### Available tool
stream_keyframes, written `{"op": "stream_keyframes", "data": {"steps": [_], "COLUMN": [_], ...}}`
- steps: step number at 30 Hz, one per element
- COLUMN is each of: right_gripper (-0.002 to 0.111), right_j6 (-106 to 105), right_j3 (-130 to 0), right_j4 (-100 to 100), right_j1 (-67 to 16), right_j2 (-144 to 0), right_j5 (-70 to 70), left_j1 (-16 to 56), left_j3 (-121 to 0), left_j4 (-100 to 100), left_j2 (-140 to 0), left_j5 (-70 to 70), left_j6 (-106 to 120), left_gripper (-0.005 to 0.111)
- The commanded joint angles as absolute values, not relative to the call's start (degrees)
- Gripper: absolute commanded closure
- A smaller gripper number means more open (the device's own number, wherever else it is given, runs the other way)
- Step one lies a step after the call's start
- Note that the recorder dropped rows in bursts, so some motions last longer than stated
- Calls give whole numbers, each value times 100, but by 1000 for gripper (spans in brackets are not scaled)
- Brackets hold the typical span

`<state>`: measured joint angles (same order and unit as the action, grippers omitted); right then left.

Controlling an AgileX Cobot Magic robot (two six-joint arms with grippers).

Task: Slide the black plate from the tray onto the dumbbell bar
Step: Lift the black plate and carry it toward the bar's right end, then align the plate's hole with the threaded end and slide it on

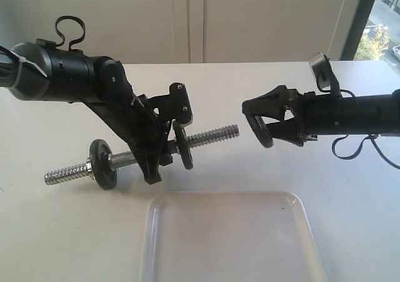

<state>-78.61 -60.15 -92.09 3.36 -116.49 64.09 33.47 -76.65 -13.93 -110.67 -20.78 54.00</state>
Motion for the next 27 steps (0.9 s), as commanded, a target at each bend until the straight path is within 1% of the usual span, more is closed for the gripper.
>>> {"op": "stream_keyframes", "data": {"steps": [1,4,16,27], "right_gripper": [108,108,108,108], "right_j6": [-7992,-7942,-7920,-7881], "right_j3": [-6189,-6200,-6222,-6276], "right_j4": [-9983,-9995,-9995,-9995], "right_j1": [403,403,3,2], "right_j2": [-12002,-12242,-12266,-12067], "right_j5": [6996,6996,6996,6996], "left_j1": [3334,3334,3334,3334], "left_j3": [-7773,-7773,-7773,-7773], "left_j4": [-1891,-1916,-1930,-1930], "left_j2": [-10773,-10773,-10773,-10773], "left_j5": [-1913,-1900,-1760,-1793], "left_j6": [5397,5412,5412,5412], "left_gripper": [107,107,107,107]}}
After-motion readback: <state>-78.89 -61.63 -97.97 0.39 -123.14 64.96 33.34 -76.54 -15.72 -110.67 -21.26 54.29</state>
